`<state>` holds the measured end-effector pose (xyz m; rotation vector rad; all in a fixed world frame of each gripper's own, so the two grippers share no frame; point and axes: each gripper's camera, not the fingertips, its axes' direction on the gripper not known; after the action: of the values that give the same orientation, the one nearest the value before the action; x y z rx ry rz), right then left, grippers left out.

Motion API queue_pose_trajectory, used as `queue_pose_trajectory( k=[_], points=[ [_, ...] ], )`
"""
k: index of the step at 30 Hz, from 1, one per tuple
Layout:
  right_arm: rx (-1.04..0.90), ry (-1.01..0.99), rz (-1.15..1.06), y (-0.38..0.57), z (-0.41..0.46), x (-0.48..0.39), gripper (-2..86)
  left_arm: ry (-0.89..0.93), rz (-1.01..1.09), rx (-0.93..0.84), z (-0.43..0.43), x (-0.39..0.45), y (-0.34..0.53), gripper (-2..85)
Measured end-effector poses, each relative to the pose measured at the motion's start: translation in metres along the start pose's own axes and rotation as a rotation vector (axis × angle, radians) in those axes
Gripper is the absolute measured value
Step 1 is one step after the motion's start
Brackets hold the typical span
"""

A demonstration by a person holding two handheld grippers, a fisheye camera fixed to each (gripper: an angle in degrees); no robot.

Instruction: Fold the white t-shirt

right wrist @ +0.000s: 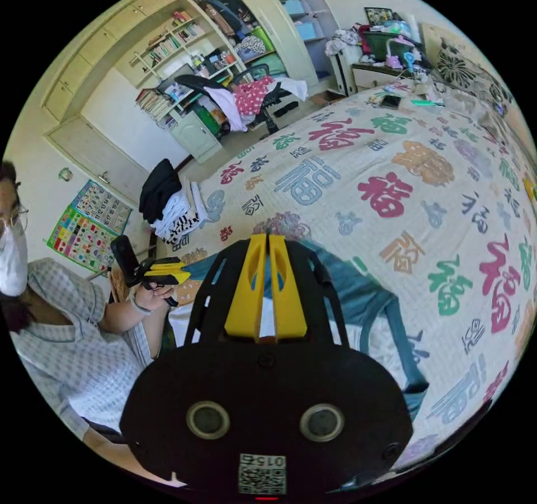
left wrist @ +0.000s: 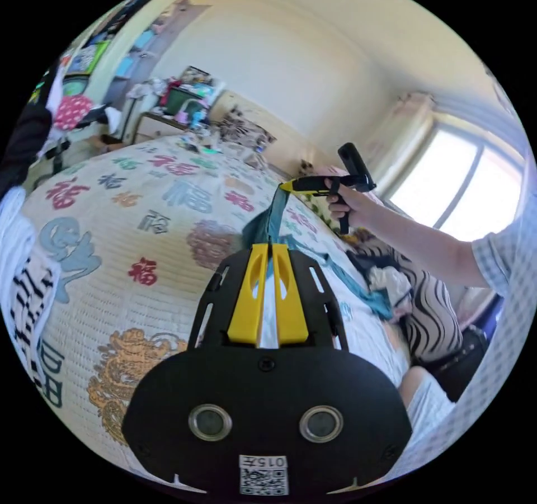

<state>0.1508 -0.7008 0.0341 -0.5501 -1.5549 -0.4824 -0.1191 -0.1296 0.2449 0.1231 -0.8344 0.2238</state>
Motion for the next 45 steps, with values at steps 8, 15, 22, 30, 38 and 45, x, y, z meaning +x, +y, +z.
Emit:
queue_pose_trajectory(
  k=[8,15,22,30,38,45],
  points=[
    [0.013,0.011,0.257,0.184,-0.063,0.026,0.2,0.075,0.157,-0.344,0.079,0.082,0.038,0.0],
    [-0.059,0.068,0.328,0.265,-0.114,0.03,6.4,0.128,0.212,-0.57,0.119,0.129,0.048,1.5],
    [0.012,0.005,0.225,0.279,-0.157,-0.001,2.0,0.116,0.188,-0.443,0.16,0.166,0.016,0.2],
    [0.009,-0.011,0.447,0.361,-0.183,-0.017,-0.4,-0.005,0.254,-0.679,0.212,0.2,0.034,-0.6],
    [0.216,0.255,0.665,0.518,-0.321,-0.075,3.0,0.083,0.435,-0.672,0.246,0.29,-0.025,2.4],
    [0.451,0.478,0.941,0.673,-0.408,-0.101,8.1,0.377,0.684,-0.579,0.373,0.459,-0.064,6.6]
  ],
)
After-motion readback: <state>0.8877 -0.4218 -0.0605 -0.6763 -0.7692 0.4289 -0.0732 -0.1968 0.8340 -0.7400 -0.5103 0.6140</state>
